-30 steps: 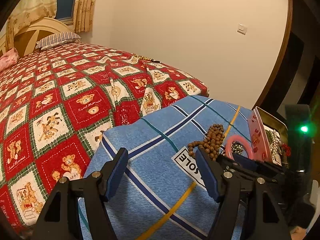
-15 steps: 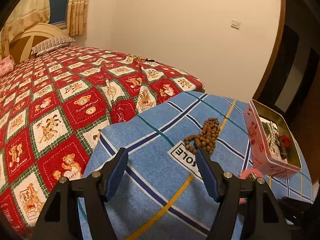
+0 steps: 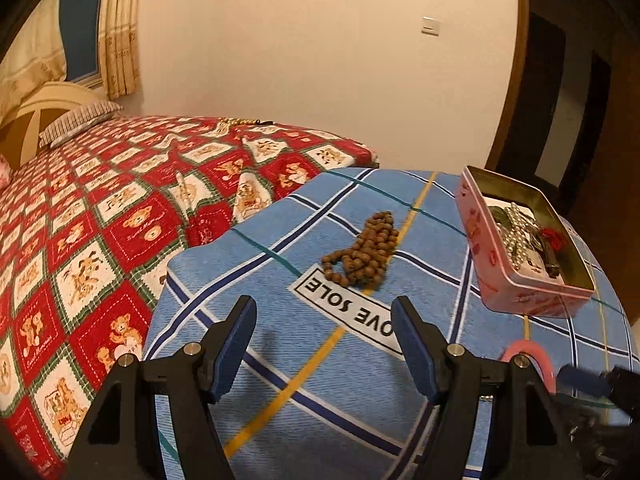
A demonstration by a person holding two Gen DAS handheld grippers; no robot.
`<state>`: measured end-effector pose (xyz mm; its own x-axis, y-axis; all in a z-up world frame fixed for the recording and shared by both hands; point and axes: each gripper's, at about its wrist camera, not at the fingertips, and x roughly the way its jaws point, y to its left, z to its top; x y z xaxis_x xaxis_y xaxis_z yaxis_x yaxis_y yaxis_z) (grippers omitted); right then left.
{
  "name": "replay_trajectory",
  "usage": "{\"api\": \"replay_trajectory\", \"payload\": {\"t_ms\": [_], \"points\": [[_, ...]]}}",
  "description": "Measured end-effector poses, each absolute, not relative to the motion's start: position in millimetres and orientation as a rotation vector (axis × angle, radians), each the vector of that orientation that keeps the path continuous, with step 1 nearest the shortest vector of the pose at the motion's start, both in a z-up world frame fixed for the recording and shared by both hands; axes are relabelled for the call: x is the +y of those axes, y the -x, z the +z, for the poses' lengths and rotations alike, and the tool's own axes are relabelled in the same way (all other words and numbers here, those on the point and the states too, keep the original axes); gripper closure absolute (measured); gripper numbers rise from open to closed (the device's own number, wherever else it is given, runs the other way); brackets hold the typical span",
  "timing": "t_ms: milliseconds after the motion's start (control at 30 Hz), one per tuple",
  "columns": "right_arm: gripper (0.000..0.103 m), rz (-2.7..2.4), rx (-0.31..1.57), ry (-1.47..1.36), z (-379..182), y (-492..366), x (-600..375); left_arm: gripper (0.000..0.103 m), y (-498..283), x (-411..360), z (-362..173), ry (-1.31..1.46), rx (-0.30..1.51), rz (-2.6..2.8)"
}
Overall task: Organize jewelry
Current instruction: 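Lift the pink bangle with the right tool while the left tool grasps the gold bead chain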
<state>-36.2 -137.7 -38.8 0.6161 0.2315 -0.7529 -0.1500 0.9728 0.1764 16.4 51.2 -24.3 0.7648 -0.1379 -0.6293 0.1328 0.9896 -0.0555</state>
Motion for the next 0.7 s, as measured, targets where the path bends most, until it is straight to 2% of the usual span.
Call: {"api": "replay_trajectory", "payload": {"t_ms": [133, 267, 467, 500, 567, 700], "points": [[0.019, 0.186, 0.874, -0.132, -38.7, 32.1, -146.9, 0.033, -15.4, 48.8, -24.2, 0.006, 0.686, -0.143], [0.007, 0.235, 0.889, -0.109, -42.9, 28.4, -136.3, 0.033, -15.4, 48.5, -24.7, 0.016, 0.691, -0.145], [0.002, 0.168, 0.960, 0.124, -60.6, 8.3, -108.9, 0.033, -12.0, 45.6, -24.4, -0.005, 0.688, -0.174], [0.003, 0.167, 0.959, 0.129, -61.2, 8.0, -109.1, 0.033, -12.0, 45.2, -24.6, -0.006, 0.689, -0.182], [0.019, 0.162, 0.942, 0.123, -58.8, 10.2, -114.2, 0.033, -12.4, 44.7, -25.2, -0.003, 0.692, -0.204], [0.020, 0.203, 0.934, 0.054, -54.9, 18.5, -131.2, 0.033, -11.8, 38.6, -25.5, -0.020, 0.695, -0.253]]}}
